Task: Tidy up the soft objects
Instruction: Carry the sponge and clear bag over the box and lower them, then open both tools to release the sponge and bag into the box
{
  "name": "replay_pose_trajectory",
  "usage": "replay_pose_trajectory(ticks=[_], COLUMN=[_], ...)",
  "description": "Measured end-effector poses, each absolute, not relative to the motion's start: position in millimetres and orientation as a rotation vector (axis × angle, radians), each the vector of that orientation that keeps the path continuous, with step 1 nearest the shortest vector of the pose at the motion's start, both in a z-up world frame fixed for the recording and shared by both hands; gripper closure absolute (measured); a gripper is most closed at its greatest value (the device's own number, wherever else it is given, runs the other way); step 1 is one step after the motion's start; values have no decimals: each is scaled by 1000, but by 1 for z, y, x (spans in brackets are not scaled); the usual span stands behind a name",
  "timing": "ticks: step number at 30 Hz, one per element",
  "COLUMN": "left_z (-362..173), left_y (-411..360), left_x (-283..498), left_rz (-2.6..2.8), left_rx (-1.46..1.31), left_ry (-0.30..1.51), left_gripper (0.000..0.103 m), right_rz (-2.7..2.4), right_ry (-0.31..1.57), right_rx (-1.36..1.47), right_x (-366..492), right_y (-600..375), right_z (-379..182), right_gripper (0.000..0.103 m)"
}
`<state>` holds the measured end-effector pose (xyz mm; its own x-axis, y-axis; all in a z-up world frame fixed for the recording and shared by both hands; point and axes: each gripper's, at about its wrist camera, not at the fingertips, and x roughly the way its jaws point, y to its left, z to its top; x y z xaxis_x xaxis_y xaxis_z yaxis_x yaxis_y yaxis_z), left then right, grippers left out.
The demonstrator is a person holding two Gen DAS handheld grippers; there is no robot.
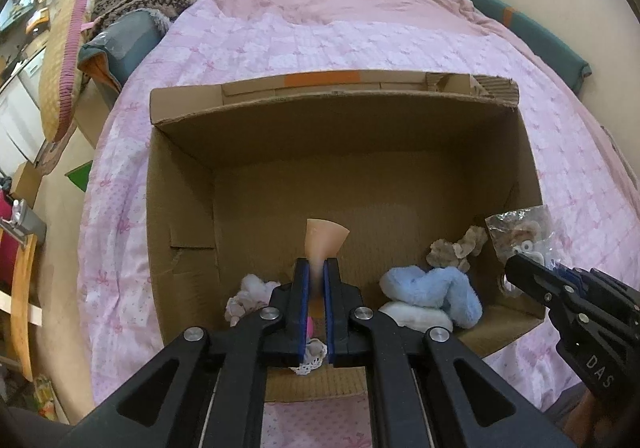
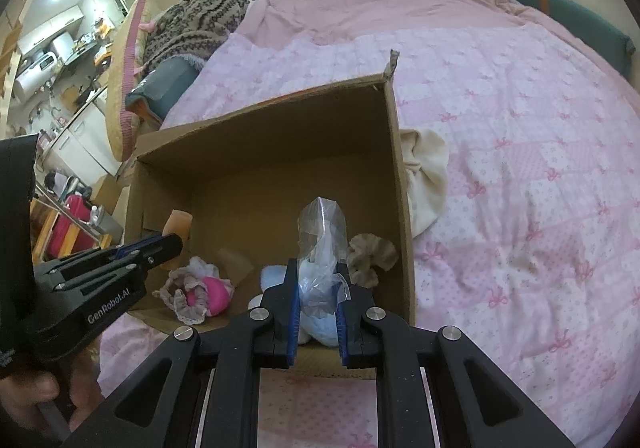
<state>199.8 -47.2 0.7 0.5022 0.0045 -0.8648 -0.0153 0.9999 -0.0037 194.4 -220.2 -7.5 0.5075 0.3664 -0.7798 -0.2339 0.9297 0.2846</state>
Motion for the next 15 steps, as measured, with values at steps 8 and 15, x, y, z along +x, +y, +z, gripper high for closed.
replay_pose_trajectory(ticks=[8, 15], left_z=[-7, -8], left_y=[-49, -50], left_x=[200, 196], left_rz=[5, 0], left_rx=[-21, -21], left_ry=[1083, 1099], left_gripper=[85, 67], right_rz=[357, 355], right_ry=[1010, 1011], right_rx=[154, 163], right_x=[198, 199], right_y=[-220, -221], right_z=[-14, -13], right_gripper=[87, 87])
